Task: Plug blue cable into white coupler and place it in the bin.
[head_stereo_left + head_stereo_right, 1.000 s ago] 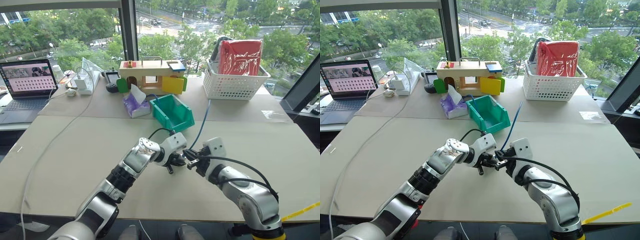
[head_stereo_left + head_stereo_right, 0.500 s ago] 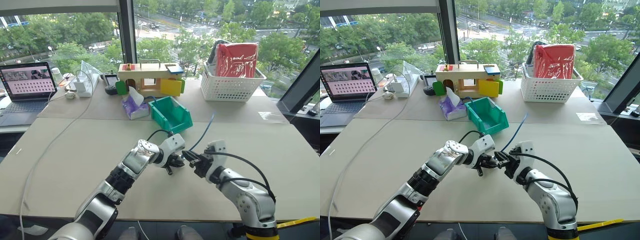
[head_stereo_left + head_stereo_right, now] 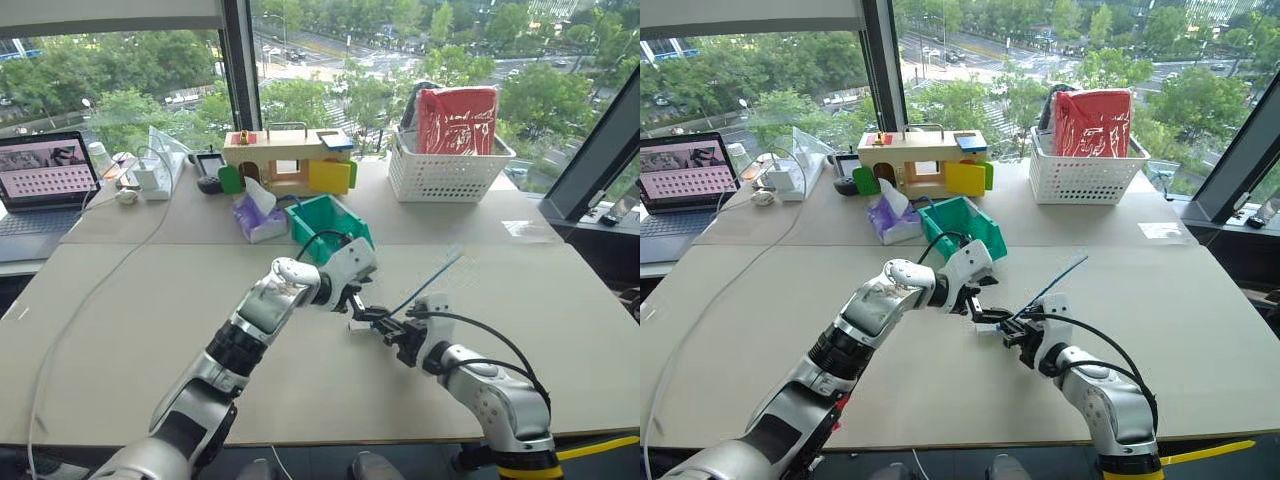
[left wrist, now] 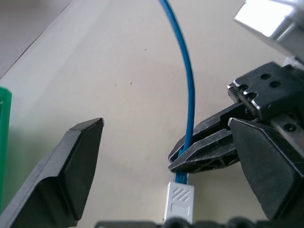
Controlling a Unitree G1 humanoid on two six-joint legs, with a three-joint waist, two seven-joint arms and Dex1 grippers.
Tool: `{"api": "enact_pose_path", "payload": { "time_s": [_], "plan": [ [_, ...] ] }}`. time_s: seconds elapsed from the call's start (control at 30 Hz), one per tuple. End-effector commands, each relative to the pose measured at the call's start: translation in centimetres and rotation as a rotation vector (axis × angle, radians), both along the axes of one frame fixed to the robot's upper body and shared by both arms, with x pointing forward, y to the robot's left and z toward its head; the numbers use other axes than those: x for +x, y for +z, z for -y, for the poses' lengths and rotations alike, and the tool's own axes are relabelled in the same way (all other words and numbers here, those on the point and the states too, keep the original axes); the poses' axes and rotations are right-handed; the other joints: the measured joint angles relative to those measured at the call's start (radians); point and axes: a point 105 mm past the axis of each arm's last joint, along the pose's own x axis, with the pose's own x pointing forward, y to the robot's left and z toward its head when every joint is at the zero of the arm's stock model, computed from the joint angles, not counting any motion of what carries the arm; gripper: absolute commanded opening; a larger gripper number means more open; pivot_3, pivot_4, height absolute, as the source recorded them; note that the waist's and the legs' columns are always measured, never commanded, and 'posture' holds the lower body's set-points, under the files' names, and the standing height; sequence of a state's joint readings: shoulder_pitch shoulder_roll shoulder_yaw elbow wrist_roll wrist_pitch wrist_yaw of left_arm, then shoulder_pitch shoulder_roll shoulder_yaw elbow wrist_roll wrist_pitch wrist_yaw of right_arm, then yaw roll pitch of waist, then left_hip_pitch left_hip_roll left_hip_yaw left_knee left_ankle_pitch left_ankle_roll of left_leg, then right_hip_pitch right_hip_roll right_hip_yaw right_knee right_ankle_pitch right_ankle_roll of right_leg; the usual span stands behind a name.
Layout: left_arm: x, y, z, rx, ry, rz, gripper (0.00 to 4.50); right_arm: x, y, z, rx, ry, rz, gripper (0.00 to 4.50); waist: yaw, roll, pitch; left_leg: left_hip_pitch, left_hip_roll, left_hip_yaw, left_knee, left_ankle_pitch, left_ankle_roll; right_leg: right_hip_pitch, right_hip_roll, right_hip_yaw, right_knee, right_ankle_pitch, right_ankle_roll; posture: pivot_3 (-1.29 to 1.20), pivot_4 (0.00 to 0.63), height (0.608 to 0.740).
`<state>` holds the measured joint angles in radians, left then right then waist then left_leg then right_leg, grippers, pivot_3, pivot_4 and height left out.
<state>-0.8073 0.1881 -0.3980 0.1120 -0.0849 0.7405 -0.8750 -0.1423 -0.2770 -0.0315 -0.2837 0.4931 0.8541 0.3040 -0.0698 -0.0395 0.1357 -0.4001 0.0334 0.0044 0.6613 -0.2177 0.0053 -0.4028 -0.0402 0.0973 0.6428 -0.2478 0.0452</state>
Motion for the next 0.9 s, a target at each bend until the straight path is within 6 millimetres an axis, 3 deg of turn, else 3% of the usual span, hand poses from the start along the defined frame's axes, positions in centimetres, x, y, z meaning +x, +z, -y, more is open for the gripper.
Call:
{"api": "enact_pose_path", "payload": {
  "time_s": [0.03, 0.27, 0.47, 0.6, 0.67, 0.8, 0.9],
  "plan": [
    [0.0, 1.1, -0.1, -0.018, -0.024, 0.041, 4.44, 0.6, -0.1, 3.1, -0.039, -0.102, -0.049, 0.00, 0.002, 0.003, 0.003, -0.001, 0.000, 0.000, 0.000, 0.000, 0.000, -0.001, 0.000, 0.000, 0.000, 0.000, 0.000, 0.00, 0.150, 0.715],
    [-0.3, 3.2, -2.2, -0.115, -0.074, 0.051, 4.44, 3.3, 7.0, 6.9, 0.017, -0.210, 0.138, 0.00, 0.027, 0.007, 0.011, -0.008, -0.003, 0.000, 0.000, 0.001, -0.001, -0.005, -0.003, 0.000, -0.002, 0.001, 0.002, 0.00, 0.150, 0.715],
    [0.3, 3.9, -5.8, -0.139, -0.010, 0.088, 4.44, 5.4, 12.7, 7.0, 0.062, -0.191, 0.287, 0.00, 0.023, 0.009, 0.013, -0.023, -0.003, 0.000, 0.000, 0.001, 0.000, -0.022, -0.003, 0.000, 0.003, 0.005, -0.005, 0.00, 0.150, 0.715],
    [0.7, 4.4, -8.3, -0.176, 0.083, 0.140, 4.44, 8.4, 17.1, 5.1, 0.033, -0.118, 0.421, 0.00, 0.019, 0.012, 0.019, -0.024, -0.003, 0.001, 0.000, 0.001, 0.000, -0.023, -0.003, 0.001, 0.002, 0.006, -0.006, 0.00, 0.150, 0.715],
    [1.0, 4.5, -9.0, -0.187, 0.130, 0.163, 4.44, 9.4, 17.8, 4.3, 0.017, -0.092, 0.443, 0.00, 0.023, 0.012, 0.020, -0.023, -0.003, 0.000, 0.000, 0.001, -0.001, -0.022, -0.003, -0.001, 0.002, 0.006, -0.006, 0.00, 0.150, 0.715],
    [1.3, 4.6, -11.8, -0.216, 0.290, 0.212, 4.44, 12.6, 18.5, 1.0, -0.074, 0.008, 0.477, 0.00, 0.025, 0.012, 0.021, -0.023, -0.003, 0.000, 0.000, 0.001, -0.001, -0.022, -0.004, -0.001, 0.001, 0.006, -0.006, 0.00, 0.150, 0.715],
    [1.2, 4.4, -13.6, -0.232, 0.394, 0.240, 4.44, 13.9, 18.5, -1.7, -0.127, 0.106, 0.494, 0.00, 0.024, 0.012, 0.023, -0.024, -0.003, 0.000, 0.000, 0.001, -0.001, -0.023, -0.004, -0.001, 0.001, 0.006, -0.006, 0.00, 0.150, 0.715]
  ]
}}
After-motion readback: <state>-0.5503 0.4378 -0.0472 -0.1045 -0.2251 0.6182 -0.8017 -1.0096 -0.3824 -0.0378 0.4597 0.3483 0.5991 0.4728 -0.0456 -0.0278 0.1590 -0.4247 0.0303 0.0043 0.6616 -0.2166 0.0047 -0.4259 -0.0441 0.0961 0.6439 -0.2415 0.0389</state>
